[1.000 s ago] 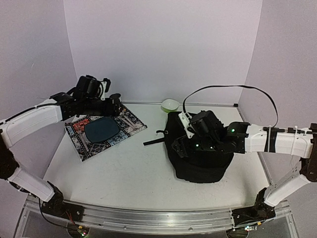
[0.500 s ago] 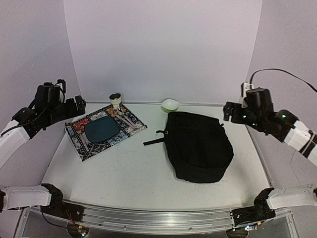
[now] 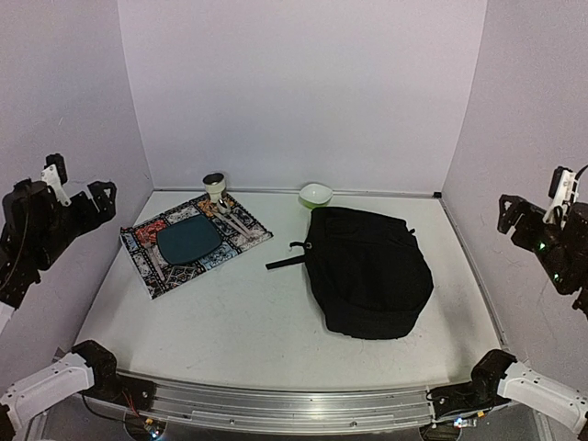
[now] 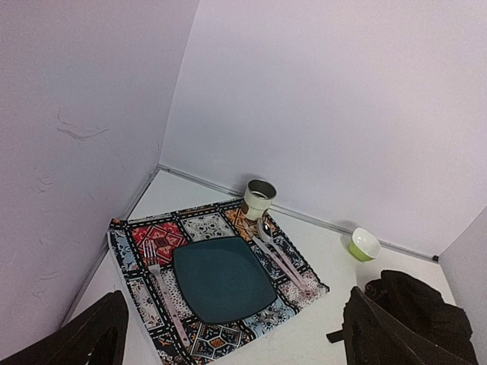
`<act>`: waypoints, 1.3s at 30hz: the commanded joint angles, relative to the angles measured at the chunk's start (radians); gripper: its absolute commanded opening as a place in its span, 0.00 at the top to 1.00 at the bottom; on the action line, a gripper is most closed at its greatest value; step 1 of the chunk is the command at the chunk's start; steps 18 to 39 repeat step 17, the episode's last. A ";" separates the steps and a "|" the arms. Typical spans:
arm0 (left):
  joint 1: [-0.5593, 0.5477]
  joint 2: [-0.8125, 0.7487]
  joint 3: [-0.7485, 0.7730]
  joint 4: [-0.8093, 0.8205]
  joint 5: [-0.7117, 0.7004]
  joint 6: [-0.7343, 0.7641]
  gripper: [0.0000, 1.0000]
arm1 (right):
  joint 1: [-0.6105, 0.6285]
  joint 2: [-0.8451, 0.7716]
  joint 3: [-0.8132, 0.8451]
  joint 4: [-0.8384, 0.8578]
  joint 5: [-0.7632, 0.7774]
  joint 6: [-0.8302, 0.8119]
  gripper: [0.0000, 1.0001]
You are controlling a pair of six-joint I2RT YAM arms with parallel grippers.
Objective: Pack the student bag
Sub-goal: Reset both arms
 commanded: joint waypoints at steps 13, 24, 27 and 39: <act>0.002 -0.110 -0.066 0.006 -0.034 -0.076 0.00 | 0.002 -0.019 -0.098 0.000 0.040 -0.014 0.02; 0.002 -0.122 -0.084 0.008 -0.030 -0.083 0.00 | 0.002 -0.024 -0.117 0.007 0.045 0.001 0.02; 0.002 -0.122 -0.084 0.008 -0.030 -0.083 0.00 | 0.002 -0.024 -0.117 0.007 0.045 0.001 0.02; 0.002 -0.122 -0.084 0.008 -0.030 -0.083 0.00 | 0.002 -0.024 -0.117 0.007 0.045 0.001 0.02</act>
